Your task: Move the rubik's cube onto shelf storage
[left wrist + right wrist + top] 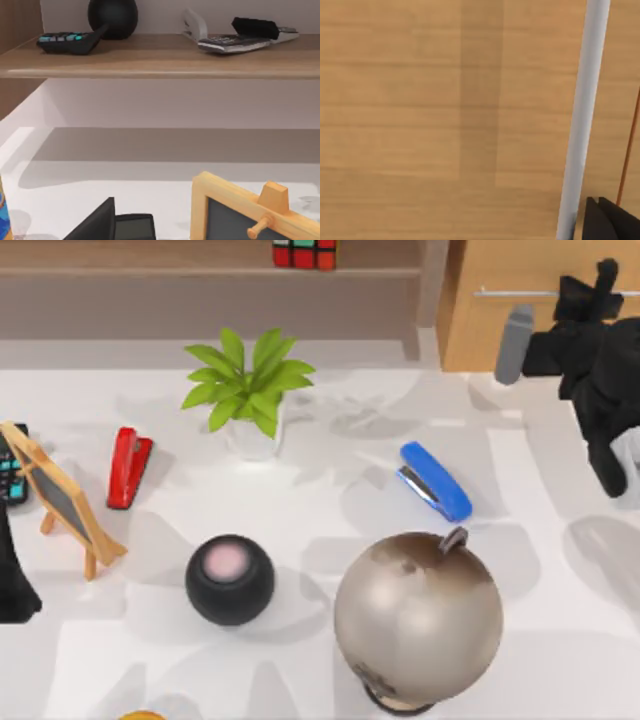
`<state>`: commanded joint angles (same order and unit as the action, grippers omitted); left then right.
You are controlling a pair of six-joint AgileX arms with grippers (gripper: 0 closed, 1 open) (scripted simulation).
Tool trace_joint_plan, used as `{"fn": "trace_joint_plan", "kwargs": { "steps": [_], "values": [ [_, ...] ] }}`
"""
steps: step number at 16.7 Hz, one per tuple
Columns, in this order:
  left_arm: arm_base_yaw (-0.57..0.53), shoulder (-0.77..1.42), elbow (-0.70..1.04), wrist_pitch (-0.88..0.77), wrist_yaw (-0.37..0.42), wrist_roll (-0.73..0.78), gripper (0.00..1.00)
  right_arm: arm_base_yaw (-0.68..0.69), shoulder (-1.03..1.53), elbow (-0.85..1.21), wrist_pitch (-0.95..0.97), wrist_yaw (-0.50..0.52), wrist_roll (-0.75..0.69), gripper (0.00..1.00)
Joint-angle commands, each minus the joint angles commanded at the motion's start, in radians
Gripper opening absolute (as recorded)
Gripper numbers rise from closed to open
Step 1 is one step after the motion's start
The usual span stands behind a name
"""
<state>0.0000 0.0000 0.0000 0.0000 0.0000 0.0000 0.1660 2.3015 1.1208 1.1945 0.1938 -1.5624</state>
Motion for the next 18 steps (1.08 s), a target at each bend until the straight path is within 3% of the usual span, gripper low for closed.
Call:
{"fn": "trace_joint_plan", "kwargs": {
  "steps": [2,15,18],
  "values": [
    [0.0,0.0,0.0,0.0,0.0,0.0,1.0,0.0,0.0,0.0,0.0,0.0,0.0,0.0],
    [0.0,0.0,0.0,0.0,0.0,0.0,1.0,0.0,0.0,0.0,0.0,0.0,0.0,0.98],
    [0.0,0.0,0.0,0.0,0.0,0.0,1.0,0.0,0.0,0.0,0.0,0.0,0.0,1.0]
  ]
}}
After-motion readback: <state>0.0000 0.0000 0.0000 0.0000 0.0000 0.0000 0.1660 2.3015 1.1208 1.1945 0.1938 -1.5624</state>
